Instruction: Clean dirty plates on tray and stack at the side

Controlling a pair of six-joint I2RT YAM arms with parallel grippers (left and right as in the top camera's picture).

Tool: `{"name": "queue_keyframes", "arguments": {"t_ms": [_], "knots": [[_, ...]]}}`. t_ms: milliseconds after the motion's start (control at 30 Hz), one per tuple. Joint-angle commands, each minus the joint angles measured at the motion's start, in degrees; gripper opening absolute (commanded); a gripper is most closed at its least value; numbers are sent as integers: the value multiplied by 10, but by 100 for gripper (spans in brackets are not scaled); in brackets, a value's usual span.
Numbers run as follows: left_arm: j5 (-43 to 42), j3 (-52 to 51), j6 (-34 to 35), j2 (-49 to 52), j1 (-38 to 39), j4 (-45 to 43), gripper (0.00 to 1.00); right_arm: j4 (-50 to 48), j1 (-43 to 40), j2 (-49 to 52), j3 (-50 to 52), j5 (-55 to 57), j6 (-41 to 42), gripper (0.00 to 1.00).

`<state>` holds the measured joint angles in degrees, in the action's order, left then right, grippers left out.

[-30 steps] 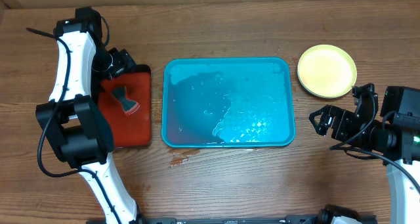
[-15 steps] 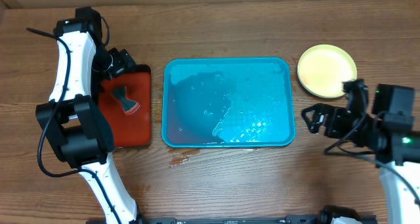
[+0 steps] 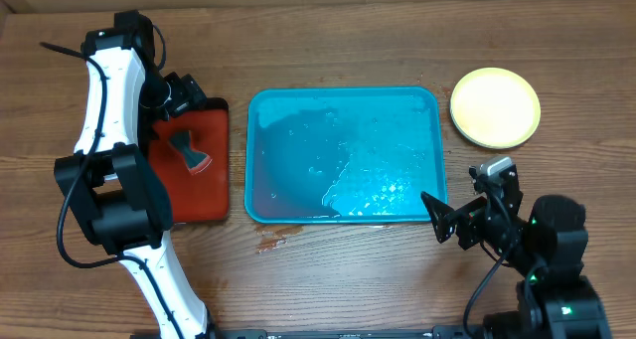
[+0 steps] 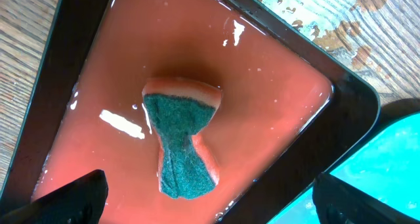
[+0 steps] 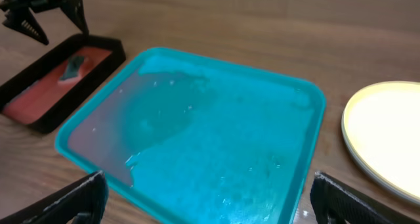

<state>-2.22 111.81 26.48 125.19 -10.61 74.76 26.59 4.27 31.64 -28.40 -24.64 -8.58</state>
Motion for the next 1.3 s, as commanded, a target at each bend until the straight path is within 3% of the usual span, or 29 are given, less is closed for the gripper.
{"name": "queue_keyframes", "arguments": {"t_ms": [0, 367, 633, 900, 1267], "knots": [[-3, 8, -8, 3, 1, -1, 100, -50, -4, -35, 45, 10, -2, 100], [-4, 8, -8, 3, 1, -1, 100, -216, -21, -213, 201, 42, 10, 100], [-4, 8, -8, 3, 1, -1, 100, -240, -21, -313, 258, 108, 96, 100], [-4, 8, -8, 3, 1, 0, 100, -253, -21, -315, 280, 207, 211, 100], [-4, 8, -8, 3, 1, -1, 99, -218, -21, -315, 280, 235, 189, 100]]}}
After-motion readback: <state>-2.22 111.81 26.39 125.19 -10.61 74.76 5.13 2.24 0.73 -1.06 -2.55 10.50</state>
